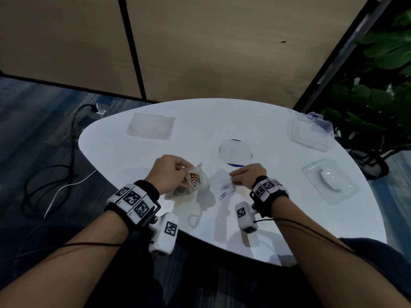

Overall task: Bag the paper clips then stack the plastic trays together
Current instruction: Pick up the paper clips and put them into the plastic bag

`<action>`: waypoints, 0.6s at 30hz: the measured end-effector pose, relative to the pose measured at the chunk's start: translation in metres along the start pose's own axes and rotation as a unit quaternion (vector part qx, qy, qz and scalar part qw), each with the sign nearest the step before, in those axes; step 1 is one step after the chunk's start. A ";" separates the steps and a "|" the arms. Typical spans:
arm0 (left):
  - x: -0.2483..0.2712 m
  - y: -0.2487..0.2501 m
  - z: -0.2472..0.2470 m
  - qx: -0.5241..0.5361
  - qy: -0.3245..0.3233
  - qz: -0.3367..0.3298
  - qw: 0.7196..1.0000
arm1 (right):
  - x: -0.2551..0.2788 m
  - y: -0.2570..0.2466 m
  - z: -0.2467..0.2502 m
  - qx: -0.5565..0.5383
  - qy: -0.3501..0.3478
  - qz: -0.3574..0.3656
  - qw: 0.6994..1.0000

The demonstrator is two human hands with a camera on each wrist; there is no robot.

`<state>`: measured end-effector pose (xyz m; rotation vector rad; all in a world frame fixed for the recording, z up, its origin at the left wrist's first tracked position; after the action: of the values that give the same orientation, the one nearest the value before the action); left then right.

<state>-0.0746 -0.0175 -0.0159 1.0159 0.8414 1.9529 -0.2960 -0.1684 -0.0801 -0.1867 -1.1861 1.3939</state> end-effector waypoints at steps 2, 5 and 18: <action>0.000 0.000 0.001 -0.005 -0.001 0.001 1.000 | 0.014 -0.026 0.005 -0.101 -0.025 0.031 0.994; 0.001 0.008 -0.001 -0.020 0.008 -0.008 1.000 | 0.045 -0.069 0.002 -0.175 -0.074 0.098 0.977; 0.005 0.023 -0.008 0.003 0.031 -0.018 0.999 | 0.069 -0.089 -0.055 0.071 -0.031 0.208 0.975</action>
<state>-0.0911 -0.0261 0.0010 0.9416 0.8937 1.9618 -0.2160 -0.1067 -0.0059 -0.3057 -1.1321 1.8568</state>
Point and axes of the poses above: each hand's wrist, its own x-axis away from the middle knuckle, its own z-axis out of the back of the hand, y = z × x, the point moved 6 cm from there along -x, towards the middle knuckle, and after that the axes turned 2 degrees about -y, right-handed, at the moved point
